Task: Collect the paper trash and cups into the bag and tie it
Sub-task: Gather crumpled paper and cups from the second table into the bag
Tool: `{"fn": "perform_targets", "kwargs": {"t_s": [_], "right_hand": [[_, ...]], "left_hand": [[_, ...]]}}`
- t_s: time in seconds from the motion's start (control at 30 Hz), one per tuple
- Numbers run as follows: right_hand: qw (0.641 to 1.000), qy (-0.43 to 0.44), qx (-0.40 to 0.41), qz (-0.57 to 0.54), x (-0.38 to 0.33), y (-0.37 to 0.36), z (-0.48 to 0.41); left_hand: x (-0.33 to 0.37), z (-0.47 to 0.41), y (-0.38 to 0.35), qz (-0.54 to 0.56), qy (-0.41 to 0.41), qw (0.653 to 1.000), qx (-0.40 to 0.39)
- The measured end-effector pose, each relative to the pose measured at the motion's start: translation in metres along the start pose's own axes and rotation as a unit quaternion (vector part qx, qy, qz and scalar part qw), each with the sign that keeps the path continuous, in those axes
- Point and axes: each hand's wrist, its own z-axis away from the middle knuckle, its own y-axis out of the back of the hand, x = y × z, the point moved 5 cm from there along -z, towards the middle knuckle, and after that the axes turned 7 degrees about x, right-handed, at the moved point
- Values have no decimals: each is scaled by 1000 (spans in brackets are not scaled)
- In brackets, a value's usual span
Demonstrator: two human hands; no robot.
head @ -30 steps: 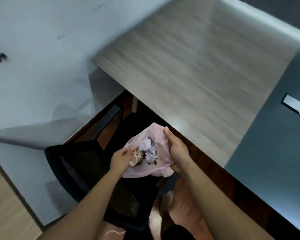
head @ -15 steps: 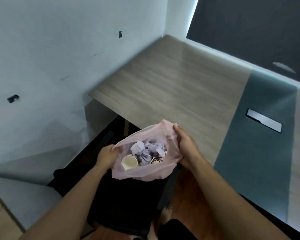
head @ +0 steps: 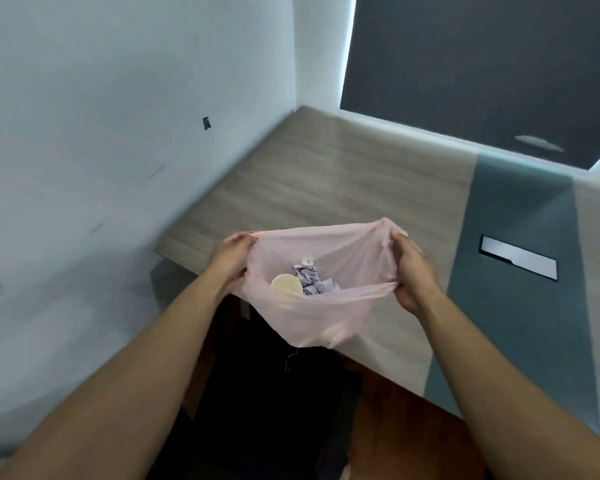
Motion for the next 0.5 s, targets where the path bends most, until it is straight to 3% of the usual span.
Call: {"fn": "perform_targets", "kwargs": {"t_s": [0.13, 0.5], "right_hand": [[1000, 17, -14, -6, -15, -2, -26], [995, -16, -1, 99, 25, 26, -62]], "left_hand": [[24, -35, -32, -5, -41, 999, 22], [-18, -66, -51, -1, 5, 1000, 0]]}}
